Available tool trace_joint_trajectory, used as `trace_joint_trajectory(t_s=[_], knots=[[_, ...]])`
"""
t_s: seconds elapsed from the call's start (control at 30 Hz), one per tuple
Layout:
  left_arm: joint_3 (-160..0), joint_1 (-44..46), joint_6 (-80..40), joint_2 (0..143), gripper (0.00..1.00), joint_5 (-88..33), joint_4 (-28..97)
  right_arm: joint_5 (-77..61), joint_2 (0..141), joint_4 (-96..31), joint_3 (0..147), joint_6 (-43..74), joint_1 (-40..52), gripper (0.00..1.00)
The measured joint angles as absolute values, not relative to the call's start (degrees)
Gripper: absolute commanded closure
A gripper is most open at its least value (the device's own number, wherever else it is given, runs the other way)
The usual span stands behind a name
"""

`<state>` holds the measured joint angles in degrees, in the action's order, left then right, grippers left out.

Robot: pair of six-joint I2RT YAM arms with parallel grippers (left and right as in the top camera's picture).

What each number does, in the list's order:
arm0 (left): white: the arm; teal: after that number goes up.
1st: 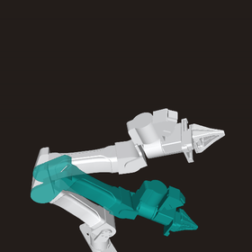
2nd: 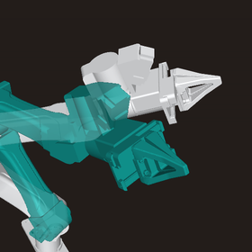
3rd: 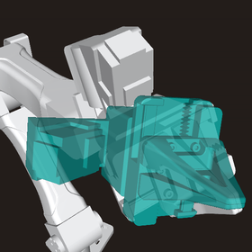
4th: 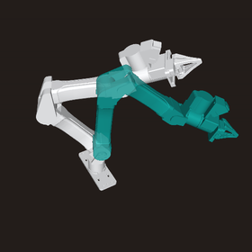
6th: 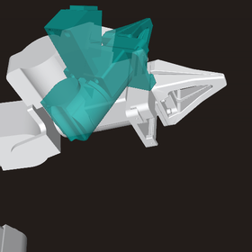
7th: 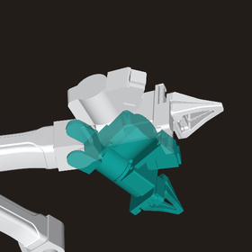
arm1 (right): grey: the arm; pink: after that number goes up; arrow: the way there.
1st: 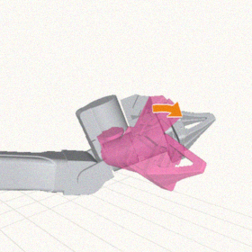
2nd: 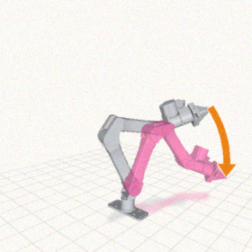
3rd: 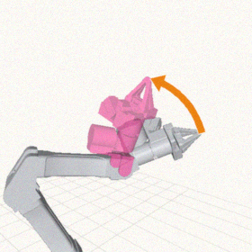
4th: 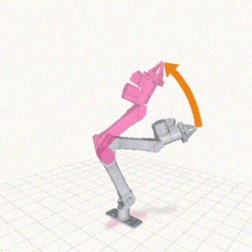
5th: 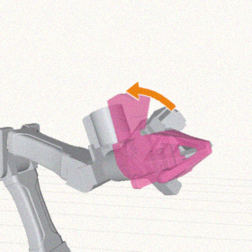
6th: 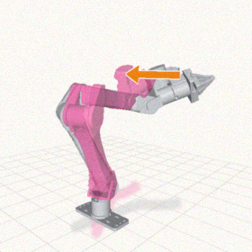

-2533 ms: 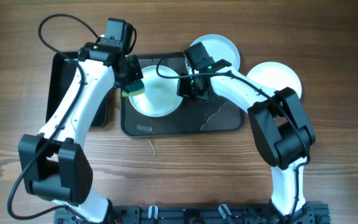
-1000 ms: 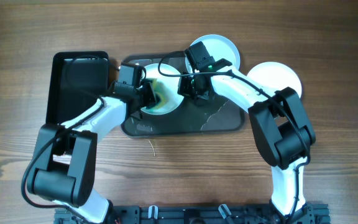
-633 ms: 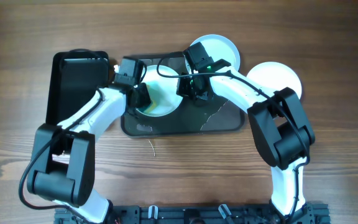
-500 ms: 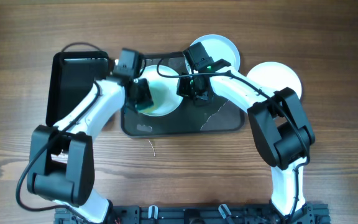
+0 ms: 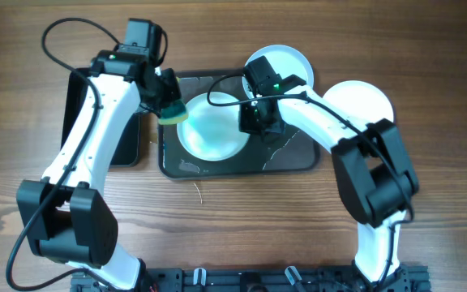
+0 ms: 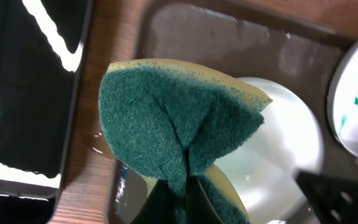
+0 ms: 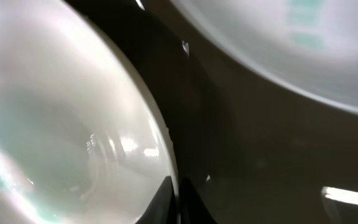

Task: Clean dirty plates on tray and stack at the side
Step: 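Carry the cleaned plate right and stack it on the plate beside the tray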

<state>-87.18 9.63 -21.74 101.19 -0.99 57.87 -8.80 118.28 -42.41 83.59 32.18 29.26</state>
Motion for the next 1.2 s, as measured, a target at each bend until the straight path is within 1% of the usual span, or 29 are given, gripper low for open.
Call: trace_joint_trajectory(t_s=[0.13,0.3,0.6,0.77,0.97,1.2], knots=[[-87.18,8.82,-21.74,101.19,0.96,-0.99,57.78,3.18,111.31,-46.7,83.5,29.58,30.7,0.95],[-87.18,8.84,-21.74,101.19,0.96,-0.99,57.45,22.7,104.18,-50.89,83.5,28.08,36.32,0.96],[-87.18,8.82,-21.74,101.19,0.96,-0.99,57.47,52.12,99.88,-53.39,83.5,26.85,46.87,0.96],[-87.18,8.82,-21.71,101.19,0.96,-0.99,57.45,66.65,98.59,-53.34,83.5,22.94,51.86,0.96],[-87.18,8.82,-21.74,101.19,0.96,-0.99,57.43,79.37,98.56,-51.64,83.5,18.35,54.87,0.96],[-87.18,8.82,-21.74,101.19,0.96,-0.99,57.17,83.74,98.56,-48.34,83.5,14.37,55.31,0.96]])
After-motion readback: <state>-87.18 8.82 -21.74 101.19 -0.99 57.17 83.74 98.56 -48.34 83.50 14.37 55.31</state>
